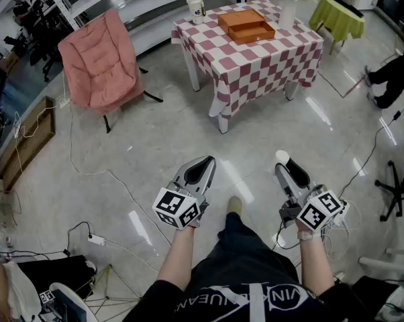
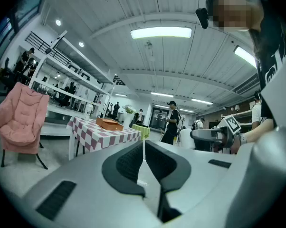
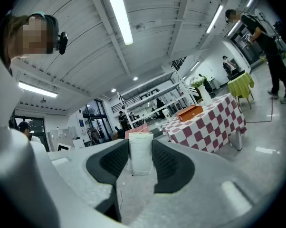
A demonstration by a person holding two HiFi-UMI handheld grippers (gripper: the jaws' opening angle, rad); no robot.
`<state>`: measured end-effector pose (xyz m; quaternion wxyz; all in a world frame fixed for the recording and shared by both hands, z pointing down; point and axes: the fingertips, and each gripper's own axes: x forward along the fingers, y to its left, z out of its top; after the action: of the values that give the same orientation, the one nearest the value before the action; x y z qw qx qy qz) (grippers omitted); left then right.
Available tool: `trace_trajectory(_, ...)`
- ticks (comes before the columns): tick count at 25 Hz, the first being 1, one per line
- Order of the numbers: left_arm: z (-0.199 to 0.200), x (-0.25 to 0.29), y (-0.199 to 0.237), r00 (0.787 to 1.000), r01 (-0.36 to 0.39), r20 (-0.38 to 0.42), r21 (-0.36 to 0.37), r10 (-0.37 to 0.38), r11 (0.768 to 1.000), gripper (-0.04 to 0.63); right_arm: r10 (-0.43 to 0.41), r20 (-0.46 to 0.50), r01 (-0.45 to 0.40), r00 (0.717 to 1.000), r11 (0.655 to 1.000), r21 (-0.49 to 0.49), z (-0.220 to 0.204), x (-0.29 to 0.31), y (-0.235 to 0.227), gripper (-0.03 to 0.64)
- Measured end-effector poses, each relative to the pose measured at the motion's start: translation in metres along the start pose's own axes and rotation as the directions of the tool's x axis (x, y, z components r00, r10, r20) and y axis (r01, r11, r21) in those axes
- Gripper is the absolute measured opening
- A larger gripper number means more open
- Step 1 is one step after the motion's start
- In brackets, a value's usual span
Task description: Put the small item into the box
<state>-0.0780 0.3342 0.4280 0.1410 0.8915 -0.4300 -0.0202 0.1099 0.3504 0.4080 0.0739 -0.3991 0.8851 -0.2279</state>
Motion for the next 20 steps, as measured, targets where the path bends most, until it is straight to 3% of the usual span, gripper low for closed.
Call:
trace_trajectory(11,0.028,0.079,0.059,1.000,0.002,0.005,0.014,-0.002,1.000,0.020,-0.016,-0.019,0.014,1.000,0.996,-0.083,0.033,0.078,-0.053,0.160)
trace_trajectory(20,0.042,0.114,0.095,0.999,-0.047,-0.010,0.009,0.047,0.999,0.020,-0.001,-0.024,0.000,1.000,0.999,-0.054,0.049,0.119,-0.094,0.159)
